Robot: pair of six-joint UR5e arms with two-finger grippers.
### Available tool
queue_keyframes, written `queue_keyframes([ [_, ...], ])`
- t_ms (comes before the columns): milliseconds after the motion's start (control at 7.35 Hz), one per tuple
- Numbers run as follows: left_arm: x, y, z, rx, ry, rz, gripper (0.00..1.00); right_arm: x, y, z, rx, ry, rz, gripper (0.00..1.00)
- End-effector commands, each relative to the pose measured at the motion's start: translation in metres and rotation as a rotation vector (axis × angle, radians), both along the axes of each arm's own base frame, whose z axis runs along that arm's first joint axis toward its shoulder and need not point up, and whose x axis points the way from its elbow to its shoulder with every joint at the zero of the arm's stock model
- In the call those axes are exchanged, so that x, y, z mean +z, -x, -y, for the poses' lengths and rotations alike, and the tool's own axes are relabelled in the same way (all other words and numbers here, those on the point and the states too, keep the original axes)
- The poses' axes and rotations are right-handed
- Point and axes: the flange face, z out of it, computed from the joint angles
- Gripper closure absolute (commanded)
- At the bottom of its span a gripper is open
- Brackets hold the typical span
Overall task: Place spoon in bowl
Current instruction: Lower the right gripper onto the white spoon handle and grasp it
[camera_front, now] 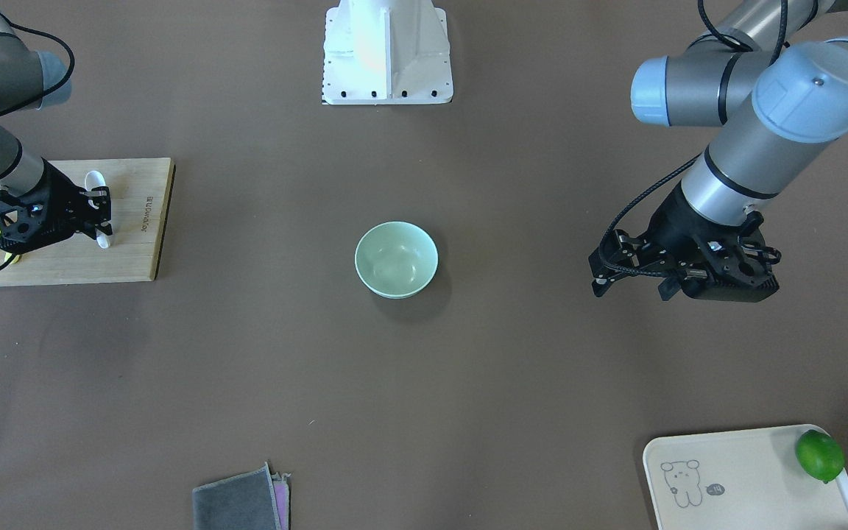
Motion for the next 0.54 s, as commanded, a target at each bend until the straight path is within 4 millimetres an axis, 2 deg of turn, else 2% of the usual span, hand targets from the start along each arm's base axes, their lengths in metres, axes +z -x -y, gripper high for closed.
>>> queue_keyframes([
  [0, 0.0, 0.001, 0.001, -0.002, 0.0, 0.001, 0.02, -0.048, -0.007, 0.013, 0.022, -0.04, 0.068, 1.0],
  [136, 0.0, 0.008, 0.004, -0.012, 0.0, 0.001, 0.02, -0.081, 0.005, 0.032, 0.085, -0.02, 0.096, 1.0],
  [408, 0.024, 0.029, 0.004, -0.035, 0.022, 0.008, 0.02, -0.183, 0.046, 0.081, 0.207, 0.002, 0.119, 1.0],
])
